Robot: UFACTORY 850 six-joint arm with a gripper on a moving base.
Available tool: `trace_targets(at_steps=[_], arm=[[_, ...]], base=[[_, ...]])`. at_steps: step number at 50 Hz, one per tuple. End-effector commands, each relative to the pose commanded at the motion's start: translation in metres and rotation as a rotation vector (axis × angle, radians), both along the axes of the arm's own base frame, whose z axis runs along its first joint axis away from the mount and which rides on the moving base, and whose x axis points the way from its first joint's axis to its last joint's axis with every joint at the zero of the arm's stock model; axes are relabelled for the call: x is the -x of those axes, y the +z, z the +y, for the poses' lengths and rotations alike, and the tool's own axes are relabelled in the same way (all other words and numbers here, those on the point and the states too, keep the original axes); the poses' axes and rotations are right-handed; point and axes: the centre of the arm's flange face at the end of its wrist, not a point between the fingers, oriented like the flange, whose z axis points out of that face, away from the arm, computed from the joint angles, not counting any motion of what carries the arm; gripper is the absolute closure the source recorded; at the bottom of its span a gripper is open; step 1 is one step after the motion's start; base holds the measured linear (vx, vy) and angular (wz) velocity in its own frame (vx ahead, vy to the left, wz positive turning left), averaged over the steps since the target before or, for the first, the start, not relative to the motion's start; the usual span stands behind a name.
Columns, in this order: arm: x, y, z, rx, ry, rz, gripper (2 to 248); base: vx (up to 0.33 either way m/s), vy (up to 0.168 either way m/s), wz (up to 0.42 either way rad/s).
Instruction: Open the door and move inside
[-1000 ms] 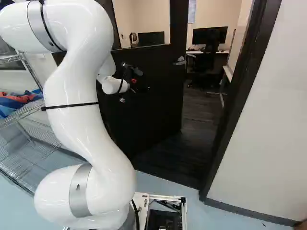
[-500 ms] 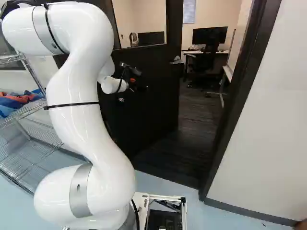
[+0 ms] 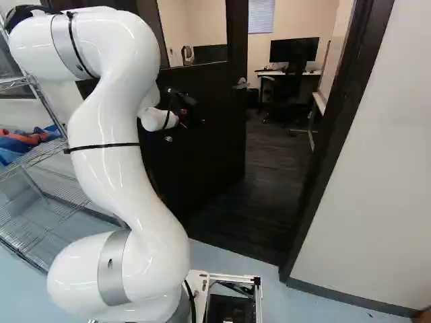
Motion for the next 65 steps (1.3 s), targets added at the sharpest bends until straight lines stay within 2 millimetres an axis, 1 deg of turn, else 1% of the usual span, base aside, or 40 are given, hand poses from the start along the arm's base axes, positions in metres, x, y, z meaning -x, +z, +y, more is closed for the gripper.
trace_targets(at_steps=[43, 65], arm=[[-0.023, -0.002, 0.028, 0.034, 0.087, -0.035, 3], [-0.028, -0.002, 0.040, 0.061, 0.141, -0.049, 3]], base=[[0.000, 0.000, 0.000], [0.000, 0.000, 0.000]])
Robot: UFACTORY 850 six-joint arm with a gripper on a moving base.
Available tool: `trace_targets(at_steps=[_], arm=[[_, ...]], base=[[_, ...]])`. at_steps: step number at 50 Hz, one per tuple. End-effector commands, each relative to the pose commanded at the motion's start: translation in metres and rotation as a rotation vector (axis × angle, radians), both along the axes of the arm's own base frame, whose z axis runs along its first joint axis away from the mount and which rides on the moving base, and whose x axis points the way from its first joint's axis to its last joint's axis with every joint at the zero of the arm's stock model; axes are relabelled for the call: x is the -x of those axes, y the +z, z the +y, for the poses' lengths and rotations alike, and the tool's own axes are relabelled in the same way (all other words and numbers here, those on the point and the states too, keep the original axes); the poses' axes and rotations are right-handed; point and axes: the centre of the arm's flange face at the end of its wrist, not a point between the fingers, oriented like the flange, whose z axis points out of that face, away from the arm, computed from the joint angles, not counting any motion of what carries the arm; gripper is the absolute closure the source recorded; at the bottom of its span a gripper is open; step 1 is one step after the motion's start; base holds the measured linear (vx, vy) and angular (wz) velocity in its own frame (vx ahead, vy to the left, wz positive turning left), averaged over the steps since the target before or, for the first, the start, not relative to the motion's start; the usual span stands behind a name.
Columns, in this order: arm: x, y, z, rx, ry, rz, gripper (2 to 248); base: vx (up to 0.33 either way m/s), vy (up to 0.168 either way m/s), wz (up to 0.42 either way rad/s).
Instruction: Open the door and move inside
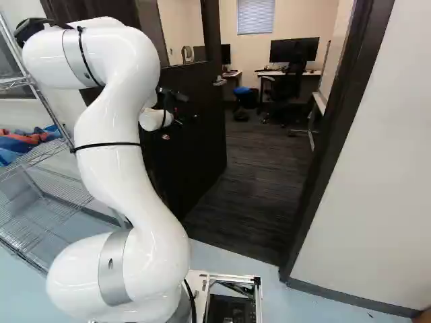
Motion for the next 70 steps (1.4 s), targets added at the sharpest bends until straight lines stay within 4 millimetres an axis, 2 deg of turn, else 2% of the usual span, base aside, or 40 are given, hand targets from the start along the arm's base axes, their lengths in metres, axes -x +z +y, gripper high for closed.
trace_targets(at_steps=[44, 70], arm=[[-0.005, 0.001, 0.023, 0.077, 0.136, -0.036, 3], [-0.005, 0.002, 0.025, 0.088, 0.153, -0.041, 3]], base=[[0.000, 0.000, 0.000], [0.000, 0.000, 0.000]])
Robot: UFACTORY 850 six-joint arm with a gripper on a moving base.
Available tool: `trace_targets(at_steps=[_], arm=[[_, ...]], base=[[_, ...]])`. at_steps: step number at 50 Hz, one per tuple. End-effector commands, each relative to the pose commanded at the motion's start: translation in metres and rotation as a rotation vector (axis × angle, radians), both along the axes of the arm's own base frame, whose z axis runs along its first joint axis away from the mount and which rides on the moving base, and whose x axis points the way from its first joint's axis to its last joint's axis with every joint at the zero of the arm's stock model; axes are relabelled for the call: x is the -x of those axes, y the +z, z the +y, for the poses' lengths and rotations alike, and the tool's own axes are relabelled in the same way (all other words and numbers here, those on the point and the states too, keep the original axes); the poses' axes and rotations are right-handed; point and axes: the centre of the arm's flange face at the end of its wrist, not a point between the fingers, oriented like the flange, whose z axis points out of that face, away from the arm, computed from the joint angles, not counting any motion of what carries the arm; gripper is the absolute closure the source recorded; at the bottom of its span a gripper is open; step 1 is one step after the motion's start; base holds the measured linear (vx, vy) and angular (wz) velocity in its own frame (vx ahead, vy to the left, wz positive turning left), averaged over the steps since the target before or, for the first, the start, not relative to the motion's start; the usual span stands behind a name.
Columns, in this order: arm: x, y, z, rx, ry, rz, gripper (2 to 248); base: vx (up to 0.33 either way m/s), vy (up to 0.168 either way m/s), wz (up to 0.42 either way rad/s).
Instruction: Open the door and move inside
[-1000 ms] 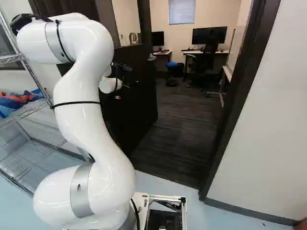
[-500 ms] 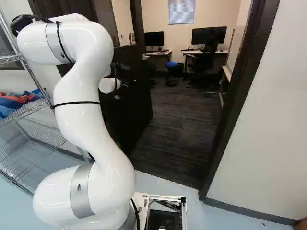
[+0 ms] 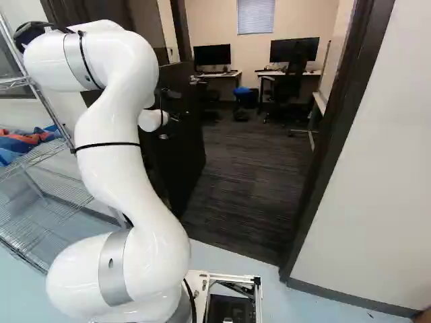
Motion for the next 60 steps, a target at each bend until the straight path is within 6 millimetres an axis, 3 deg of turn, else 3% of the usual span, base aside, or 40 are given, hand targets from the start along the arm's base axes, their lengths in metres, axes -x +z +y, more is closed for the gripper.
trace_targets(at_steps=[17, 42, 60], arm=[[0.002, 0.001, -0.005, 0.001, -0.005, 0.003, 3], [0.025, 0.006, -0.045, 0.010, -0.051, 0.028, 3], [0.053, 0.011, -0.069, 0.019, -0.071, 0.050, 3]], base=[[0.000, 0.000, 0.000], [0.000, 0.000, 0.000], [0.000, 0.000, 0.000]])
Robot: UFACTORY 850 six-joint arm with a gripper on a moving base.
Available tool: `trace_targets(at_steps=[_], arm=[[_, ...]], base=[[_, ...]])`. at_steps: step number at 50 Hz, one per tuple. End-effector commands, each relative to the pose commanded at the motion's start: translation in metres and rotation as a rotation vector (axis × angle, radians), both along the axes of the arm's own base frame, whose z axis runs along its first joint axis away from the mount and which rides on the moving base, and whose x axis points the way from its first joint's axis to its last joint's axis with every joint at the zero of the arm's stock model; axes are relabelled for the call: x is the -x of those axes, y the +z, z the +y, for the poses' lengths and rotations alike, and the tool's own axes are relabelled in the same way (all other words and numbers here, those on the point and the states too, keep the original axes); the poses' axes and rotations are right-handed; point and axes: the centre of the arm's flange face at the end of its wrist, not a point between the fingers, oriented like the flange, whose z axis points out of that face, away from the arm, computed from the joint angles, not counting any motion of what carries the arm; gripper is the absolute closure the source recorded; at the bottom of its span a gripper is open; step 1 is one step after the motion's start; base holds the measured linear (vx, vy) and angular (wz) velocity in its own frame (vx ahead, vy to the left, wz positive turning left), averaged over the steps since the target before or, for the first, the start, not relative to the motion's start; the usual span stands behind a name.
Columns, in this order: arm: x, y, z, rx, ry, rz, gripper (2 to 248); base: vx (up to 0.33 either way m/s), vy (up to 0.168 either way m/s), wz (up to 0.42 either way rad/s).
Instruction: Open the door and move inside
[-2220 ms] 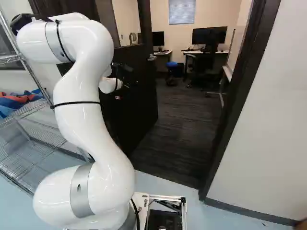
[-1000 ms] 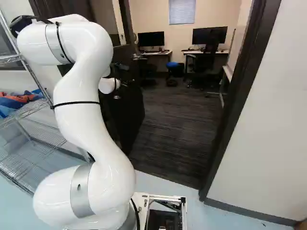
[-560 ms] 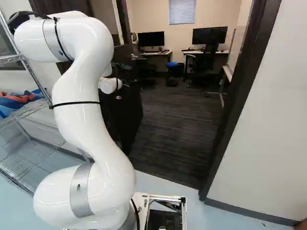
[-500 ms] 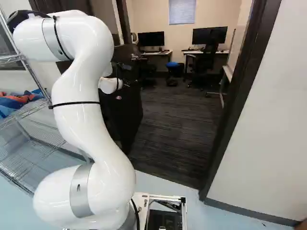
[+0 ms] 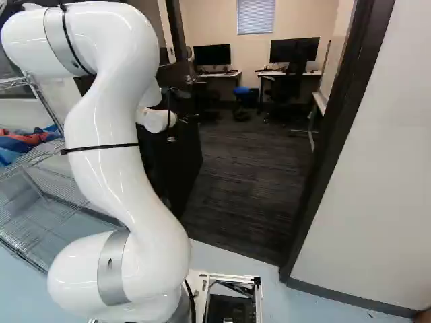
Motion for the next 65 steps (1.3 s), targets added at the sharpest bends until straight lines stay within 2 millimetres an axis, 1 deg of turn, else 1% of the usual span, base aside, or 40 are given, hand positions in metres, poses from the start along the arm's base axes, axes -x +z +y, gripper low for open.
trace_targets(at_steps=[65], arm=[[0.117, 0.013, -0.062, 0.121, 0.104, 0.032, 3]], base=[[0.000, 0.000, 0.000]])
